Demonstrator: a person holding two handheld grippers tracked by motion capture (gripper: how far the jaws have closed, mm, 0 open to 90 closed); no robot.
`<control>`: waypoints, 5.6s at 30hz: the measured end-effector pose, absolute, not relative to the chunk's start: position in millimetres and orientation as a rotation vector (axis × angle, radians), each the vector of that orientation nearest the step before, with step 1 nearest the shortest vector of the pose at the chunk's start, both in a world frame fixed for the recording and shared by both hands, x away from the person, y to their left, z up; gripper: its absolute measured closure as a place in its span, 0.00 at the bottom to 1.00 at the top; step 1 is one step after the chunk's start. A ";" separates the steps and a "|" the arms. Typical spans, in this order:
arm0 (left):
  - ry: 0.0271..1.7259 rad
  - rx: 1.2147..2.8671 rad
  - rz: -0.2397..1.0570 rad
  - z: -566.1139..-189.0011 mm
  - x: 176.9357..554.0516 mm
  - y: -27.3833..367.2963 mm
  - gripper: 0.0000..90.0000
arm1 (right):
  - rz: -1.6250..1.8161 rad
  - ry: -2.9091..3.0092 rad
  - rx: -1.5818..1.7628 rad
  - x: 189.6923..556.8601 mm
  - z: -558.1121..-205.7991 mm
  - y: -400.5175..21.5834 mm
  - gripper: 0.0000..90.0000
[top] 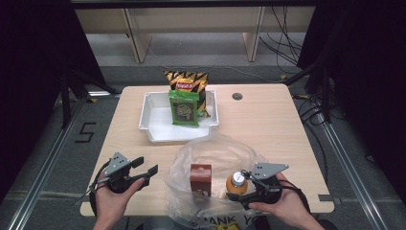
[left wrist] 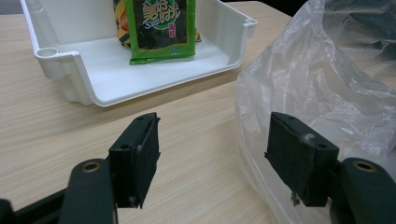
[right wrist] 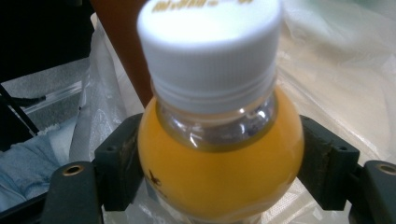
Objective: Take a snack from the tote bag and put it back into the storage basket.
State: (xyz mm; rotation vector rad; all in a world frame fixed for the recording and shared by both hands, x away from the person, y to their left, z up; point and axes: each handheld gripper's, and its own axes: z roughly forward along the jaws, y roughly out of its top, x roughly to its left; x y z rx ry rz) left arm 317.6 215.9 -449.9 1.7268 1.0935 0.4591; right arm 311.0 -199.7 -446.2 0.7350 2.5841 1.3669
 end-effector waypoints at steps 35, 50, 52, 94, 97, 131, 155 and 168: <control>1.093 1.737 0.463 -451.1 317.6 214.9 0.37 | 1.320 2.613 0.702 310.7 -458.8 -198.1 0.37; 1.098 1.736 0.465 -451.0 317.4 215.1 0.37 | 1.347 2.570 0.680 312.8 -449.5 -198.8 0.38; 1.095 1.738 0.465 -450.9 317.5 215.2 0.37 | 1.354 2.570 0.705 311.4 -446.5 -198.3 0.38; 1.090 1.739 0.466 -450.6 317.4 214.9 0.37 | 1.505 2.396 0.669 330.8 -375.7 -195.8 0.38; 1.091 1.738 0.466 -450.7 317.2 214.6 0.37 | 1.508 2.405 0.692 331.5 -372.1 -195.0 0.38; 1.091 1.728 0.453 -451.0 317.8 214.1 0.37 | 1.544 2.300 0.693 366.6 -336.8 -176.6 0.38; 1.087 1.728 0.454 -450.6 318.1 215.4 0.37 | 1.580 2.260 0.686 392.6 -317.4 -157.0 0.38; 1.080 1.723 0.454 -449.9 318.4 215.8 0.37 | 1.577 2.247 0.666 411.8 -310.7 -149.1 0.38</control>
